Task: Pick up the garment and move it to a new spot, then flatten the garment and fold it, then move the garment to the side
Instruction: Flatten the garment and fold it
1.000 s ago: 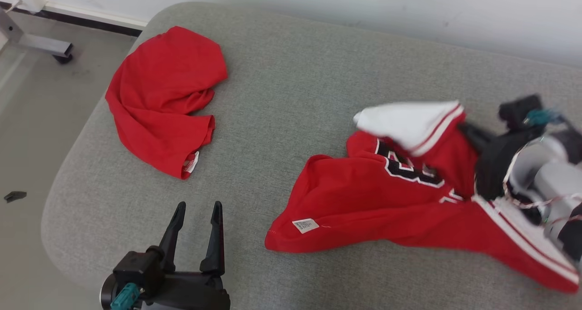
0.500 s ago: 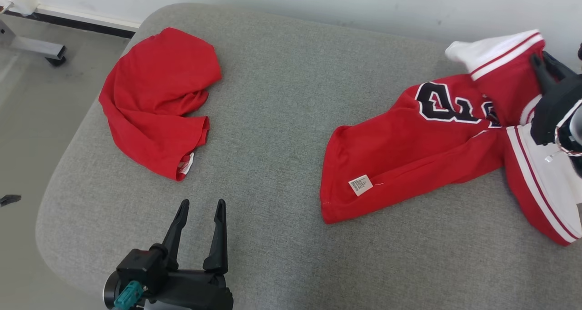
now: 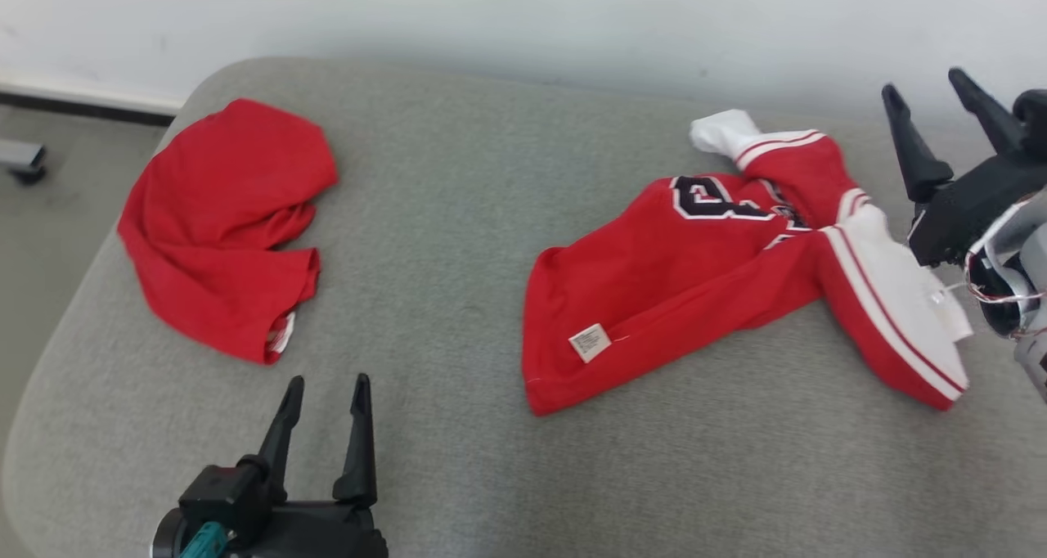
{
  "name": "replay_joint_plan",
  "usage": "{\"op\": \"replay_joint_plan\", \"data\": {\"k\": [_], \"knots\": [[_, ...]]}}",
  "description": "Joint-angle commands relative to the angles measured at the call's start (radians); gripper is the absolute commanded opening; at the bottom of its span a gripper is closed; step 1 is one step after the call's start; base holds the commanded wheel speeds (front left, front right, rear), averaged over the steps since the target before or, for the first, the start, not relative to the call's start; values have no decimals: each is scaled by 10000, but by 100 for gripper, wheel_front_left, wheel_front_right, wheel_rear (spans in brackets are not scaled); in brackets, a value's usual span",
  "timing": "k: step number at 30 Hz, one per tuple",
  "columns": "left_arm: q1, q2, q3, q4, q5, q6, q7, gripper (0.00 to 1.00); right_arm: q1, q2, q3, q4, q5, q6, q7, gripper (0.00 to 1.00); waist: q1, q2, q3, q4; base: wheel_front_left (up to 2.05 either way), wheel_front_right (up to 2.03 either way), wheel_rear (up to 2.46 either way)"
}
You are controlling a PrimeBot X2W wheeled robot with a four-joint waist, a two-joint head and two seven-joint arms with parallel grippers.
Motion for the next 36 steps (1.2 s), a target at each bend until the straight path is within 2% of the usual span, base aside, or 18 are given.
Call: {"op": "replay_joint_plan", "data": {"k": [1, 8, 12, 16, 24, 30, 36], "knots": [[201, 13, 148, -13, 174, -62, -8, 100, 553, -150, -470, -469, -312, -22, -47, 100, 0, -1, -448, -615, 0, 0, 0], [479, 12, 687, -80, 429, -241, -8, 100, 3509, -34, -3569, -3060, -1772, -22, -38, 100, 0, -1, -727, -1267, 0, 0, 0], [625, 10, 952, -106, 552, -327, -8, 100, 5471, 466, -5177, -4404, -2553, -22, -38, 100, 0, -1, -817, -1563, 0, 0, 0], [779, 10, 1128, -69, 651, -390, -8, 100, 7097, 1109, -6283, -5481, -3134, -22, -37, 100, 0, -1, -969, -1809, 0, 0, 0], [846, 13, 1267, 8, 764, -530, -8, 100, 9355, 2421, -7612, -7231, -3920, -22, -38, 100, 0, -1, -1219, -2124, 0, 0, 0], [941, 8, 1305, 0, 816, -573, -8, 100, 10581, 3266, -7850, -8232, -4273, -22, -38, 100, 0, -1, -1353, -2227, 0, 0, 0], [928, 8, 1354, 30, 814, -635, -8, 100, 11025, 3738, -7870, -8361, -4342, -22, -38, 100, 0, -1, -1377, -2267, 0, 0, 0]]}}
